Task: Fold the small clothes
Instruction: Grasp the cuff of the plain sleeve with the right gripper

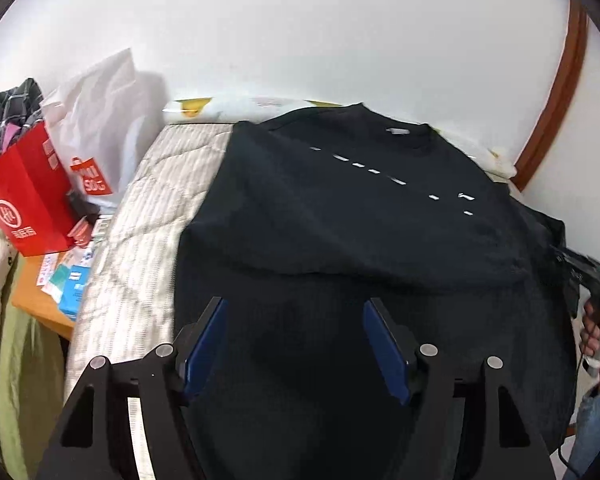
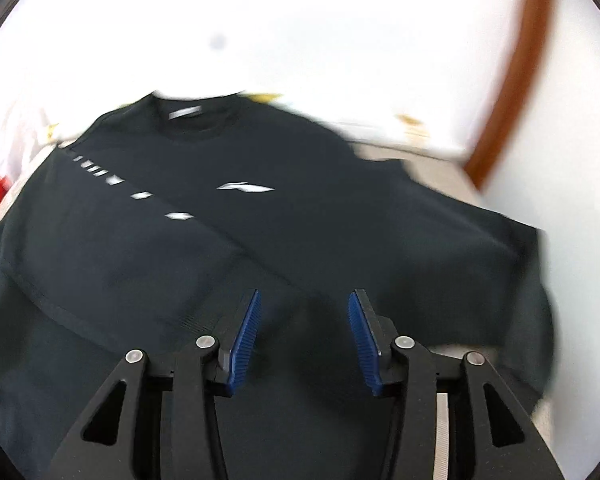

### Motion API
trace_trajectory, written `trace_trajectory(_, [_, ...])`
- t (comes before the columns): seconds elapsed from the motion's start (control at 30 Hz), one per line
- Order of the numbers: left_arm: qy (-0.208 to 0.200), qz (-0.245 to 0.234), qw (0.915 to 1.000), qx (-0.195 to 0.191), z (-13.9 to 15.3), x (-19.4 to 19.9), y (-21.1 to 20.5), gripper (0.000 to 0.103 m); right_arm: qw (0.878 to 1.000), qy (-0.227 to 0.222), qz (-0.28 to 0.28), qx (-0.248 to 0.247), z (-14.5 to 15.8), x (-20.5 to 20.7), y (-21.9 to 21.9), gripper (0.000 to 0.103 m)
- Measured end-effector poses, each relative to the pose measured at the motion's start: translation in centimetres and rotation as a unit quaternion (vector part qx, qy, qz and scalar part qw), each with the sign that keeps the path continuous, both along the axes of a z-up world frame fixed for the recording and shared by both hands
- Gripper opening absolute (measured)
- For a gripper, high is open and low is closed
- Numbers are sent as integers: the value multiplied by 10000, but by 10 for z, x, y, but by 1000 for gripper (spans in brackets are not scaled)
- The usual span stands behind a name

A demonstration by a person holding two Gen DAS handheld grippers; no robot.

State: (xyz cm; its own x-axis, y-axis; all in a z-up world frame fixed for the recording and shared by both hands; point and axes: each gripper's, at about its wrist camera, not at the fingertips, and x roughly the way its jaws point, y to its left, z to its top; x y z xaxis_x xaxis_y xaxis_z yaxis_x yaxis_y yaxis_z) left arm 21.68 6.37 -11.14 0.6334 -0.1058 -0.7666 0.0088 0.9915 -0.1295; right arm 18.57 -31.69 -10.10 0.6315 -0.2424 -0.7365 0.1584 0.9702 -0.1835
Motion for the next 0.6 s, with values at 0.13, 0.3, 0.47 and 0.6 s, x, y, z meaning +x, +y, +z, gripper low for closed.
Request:
trace_trajectory(0.13, [15,-132,9999,0,-4,5,-23,69,9975,1,-695,-132,2,-49,-60,48])
trace_trajectory(0.3, [98,-199,9997,53,-11,10,-47,70,9914,211,-1284,96,-18,-83,-123,49])
trace_trajectory(0.47, [240,-227,9993,146,-19,13,-64,70,9871,283,-1482,529,-39,-99,-146,54])
trace_trajectory(0.6, [377,-244,9988,171,-25,14,-72,70,9892,215,-1376,462,-44,-96,-138,72])
